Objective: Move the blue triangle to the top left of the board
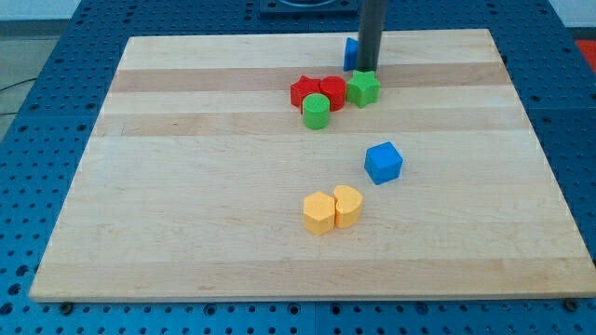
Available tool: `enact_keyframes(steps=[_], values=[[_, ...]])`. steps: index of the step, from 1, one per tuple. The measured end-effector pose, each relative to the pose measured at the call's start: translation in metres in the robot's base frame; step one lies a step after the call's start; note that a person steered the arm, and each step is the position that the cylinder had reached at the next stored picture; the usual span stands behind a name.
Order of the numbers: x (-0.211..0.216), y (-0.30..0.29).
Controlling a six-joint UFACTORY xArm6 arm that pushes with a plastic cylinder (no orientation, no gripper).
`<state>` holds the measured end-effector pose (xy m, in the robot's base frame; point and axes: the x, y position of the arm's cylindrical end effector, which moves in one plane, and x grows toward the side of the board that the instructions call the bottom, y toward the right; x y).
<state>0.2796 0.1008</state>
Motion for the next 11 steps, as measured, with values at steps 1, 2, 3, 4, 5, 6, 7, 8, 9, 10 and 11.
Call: enact_keyframes(steps=[1, 2, 3, 4, 5, 6, 7, 8, 9, 10, 11], values=[[-0.006, 0.036], [-0.022, 0.018], [-0.043, -0.056], [-0.066, -0.139], [-0.067, -0.121], [-0.058, -0.032], [-0.038, -0.066], [-0.059, -0.165], [-0.061, -0.17], [-0.047, -0.121], [-0.025, -0.152]])
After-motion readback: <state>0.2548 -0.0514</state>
